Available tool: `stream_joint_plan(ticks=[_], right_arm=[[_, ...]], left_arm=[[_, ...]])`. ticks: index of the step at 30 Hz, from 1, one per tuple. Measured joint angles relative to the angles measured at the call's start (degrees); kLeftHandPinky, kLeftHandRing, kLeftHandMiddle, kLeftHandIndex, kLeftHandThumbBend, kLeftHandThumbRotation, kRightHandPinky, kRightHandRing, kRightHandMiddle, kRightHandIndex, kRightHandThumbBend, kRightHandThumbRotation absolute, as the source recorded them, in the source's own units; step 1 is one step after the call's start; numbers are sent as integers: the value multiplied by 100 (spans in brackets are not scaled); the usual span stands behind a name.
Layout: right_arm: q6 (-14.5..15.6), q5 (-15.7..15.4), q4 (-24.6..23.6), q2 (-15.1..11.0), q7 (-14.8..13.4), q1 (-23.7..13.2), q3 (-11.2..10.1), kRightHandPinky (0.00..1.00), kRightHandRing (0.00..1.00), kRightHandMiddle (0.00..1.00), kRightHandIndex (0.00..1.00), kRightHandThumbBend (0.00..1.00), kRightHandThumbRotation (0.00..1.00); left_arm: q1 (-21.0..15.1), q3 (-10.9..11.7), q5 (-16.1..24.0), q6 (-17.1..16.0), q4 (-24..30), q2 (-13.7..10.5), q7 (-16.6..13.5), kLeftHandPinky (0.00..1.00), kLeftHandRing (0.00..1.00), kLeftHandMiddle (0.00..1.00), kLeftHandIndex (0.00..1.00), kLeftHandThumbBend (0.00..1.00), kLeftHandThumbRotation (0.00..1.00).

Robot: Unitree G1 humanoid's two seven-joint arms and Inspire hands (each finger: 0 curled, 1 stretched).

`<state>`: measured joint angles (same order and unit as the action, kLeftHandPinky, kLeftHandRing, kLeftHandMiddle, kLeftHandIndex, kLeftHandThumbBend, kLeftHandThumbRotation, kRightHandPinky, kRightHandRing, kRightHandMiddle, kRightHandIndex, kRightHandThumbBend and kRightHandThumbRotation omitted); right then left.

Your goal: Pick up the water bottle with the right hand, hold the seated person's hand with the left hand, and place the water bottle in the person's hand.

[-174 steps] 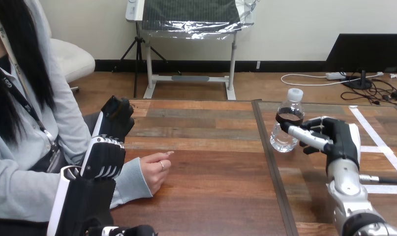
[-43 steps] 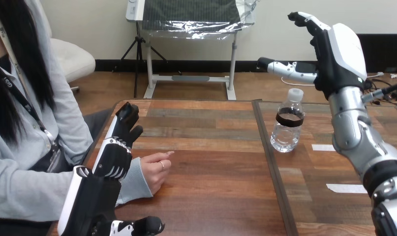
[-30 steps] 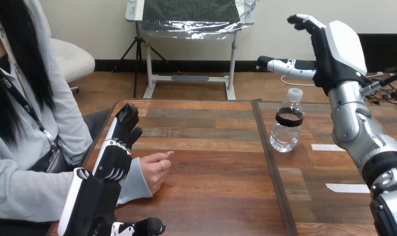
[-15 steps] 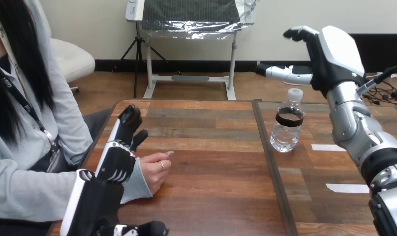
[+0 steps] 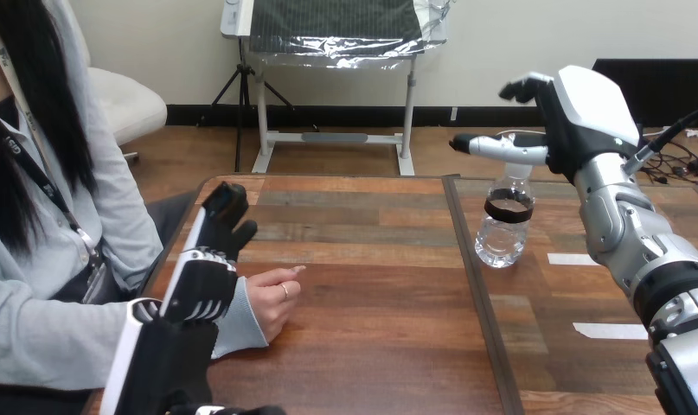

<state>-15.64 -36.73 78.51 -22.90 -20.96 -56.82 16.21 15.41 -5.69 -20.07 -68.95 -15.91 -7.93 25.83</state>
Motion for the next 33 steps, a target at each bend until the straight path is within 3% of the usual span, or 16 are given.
stream_joint_plan(ticks=[16, 33], right_arm=[[326, -45, 77, 0, 241, 0, 130, 59, 77, 76, 75, 96, 60], [682, -167, 86, 40, 629, 1, 325, 48, 74, 76, 77, 99, 53]], left_arm=[[287, -27, -81, -74, 166, -24, -25, 94, 98, 97, 95, 100, 53], [514, -31, -58, -85, 256, -21, -52, 94, 98, 97, 95, 100, 59]])
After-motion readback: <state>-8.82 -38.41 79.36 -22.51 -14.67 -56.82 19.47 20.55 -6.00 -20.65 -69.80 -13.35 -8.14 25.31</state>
